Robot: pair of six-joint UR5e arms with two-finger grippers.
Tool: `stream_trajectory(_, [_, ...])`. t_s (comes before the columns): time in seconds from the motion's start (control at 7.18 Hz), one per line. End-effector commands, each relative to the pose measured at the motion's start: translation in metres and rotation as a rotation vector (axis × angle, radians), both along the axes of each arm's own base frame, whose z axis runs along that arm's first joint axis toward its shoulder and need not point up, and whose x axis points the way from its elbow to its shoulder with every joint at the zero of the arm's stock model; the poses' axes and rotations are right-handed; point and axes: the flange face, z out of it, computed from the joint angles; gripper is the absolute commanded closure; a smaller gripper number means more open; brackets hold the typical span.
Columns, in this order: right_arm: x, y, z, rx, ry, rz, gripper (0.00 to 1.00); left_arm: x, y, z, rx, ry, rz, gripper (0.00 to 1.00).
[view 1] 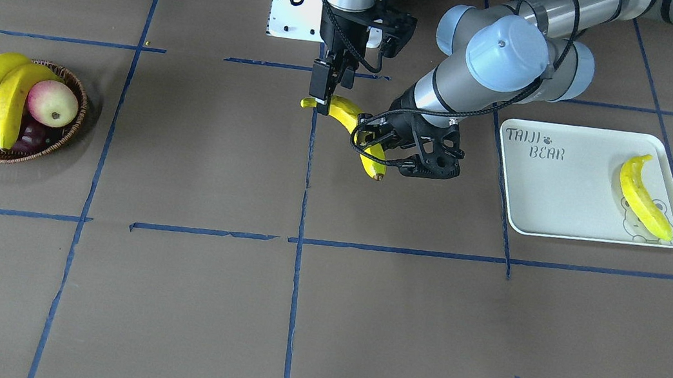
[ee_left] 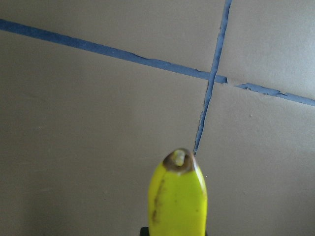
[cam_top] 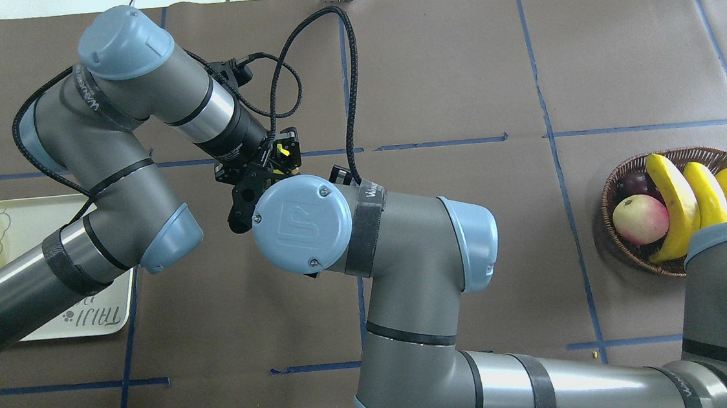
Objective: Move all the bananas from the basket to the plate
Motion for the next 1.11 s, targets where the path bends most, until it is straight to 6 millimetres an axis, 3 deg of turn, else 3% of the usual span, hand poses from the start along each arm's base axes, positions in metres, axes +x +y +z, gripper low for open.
stream_trajectory(0.0, [0.022,0.002,-0.004,-0.006,-0.036,-0.006,0.01,-0.010,-0.006,0.023,-0.015,-0.023,-0.012,1.00])
stream_trajectory(0.28, [0.064,-0.003,0.017,-0.065,-0.081,-0.025,0.01,-0.049,-0.023,0.068,-0.058,-0.063,-0.063,1.00])
stream_trajectory(0.56, [0.093,-0.030,0.055,-0.217,-0.089,0.029,0.01,-0.086,-0.031,0.103,0.035,-0.088,-0.051,1.00])
stream_trajectory(0.7, [0.112,-0.040,0.076,-0.247,-0.079,0.048,0.01,-0.115,-0.035,0.130,0.110,-0.109,-0.036,1.00])
stream_trajectory(0.84, [0.139,-0.039,0.101,-0.274,-0.073,0.053,0.01,-0.148,-0.035,0.169,0.186,-0.140,-0.007,1.00])
stream_trajectory(0.97, [0.152,-0.048,0.117,-0.309,-0.064,0.066,0.01,-0.183,-0.035,0.207,0.246,-0.157,0.035,1.00])
